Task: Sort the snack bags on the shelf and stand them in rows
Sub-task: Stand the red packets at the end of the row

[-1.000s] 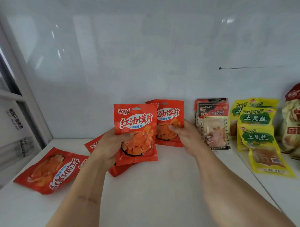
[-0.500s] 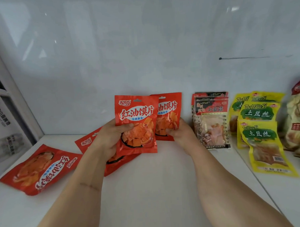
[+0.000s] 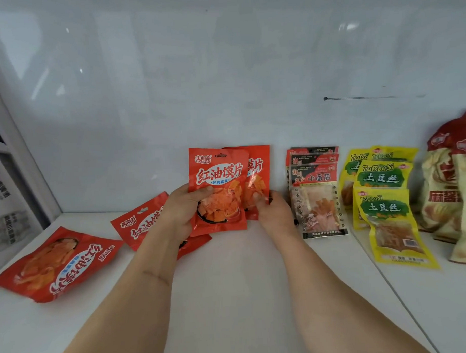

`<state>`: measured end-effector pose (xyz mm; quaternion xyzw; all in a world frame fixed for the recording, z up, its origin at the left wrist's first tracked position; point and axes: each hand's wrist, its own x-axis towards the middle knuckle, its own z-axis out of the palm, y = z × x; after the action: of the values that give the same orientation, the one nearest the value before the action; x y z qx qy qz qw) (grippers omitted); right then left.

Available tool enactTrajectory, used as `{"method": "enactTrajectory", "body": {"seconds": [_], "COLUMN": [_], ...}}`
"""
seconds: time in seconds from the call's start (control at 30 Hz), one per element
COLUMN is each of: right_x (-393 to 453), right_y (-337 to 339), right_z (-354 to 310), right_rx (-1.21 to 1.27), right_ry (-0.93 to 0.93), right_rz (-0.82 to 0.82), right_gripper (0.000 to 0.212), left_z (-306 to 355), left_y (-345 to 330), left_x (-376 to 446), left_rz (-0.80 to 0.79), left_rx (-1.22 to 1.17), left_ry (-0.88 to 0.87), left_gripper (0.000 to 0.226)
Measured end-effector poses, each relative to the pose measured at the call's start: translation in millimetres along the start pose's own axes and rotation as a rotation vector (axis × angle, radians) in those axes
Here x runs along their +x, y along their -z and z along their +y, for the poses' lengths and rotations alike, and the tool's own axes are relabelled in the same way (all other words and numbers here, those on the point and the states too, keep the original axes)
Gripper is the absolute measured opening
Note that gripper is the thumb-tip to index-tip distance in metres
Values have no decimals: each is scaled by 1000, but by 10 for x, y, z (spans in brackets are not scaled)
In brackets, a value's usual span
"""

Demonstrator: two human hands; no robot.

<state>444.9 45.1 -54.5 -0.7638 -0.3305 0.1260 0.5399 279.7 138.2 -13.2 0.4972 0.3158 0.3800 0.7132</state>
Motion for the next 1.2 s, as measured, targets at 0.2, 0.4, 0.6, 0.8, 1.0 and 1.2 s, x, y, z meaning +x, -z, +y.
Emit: {"method": "enactTrajectory", "body": {"seconds": [0.2,0.4,0.6,0.8,1.0,1.2], "right_x": [-238,-256,-211,-212,-216,-252], "right_y": [72,6,-123,-172,-183,-173], "right_z": [45,129,179,172,150,110], "right_rx": [-32,-155,-246,-268,-302,-294], "right_ry": [49,108,73,69,60,41], "right_rz": [-12,5,91,119,147,169], "right_gripper": [44,43,35,36,41,51], "left_z": [-105,-330,-272,-164,-209,-251], "left_y": [-290,-379,-263,-180,-197,-184], "left_x": [70,147,136,186,237,226], "left_rz": [-40,90,111,67,107,140], "left_rx": [-63,360,861,1004,990,945], "left_ry": [-37,-200,-276,-261,-286,-319], "left_gripper": [23,9,52,47,40,37]}}
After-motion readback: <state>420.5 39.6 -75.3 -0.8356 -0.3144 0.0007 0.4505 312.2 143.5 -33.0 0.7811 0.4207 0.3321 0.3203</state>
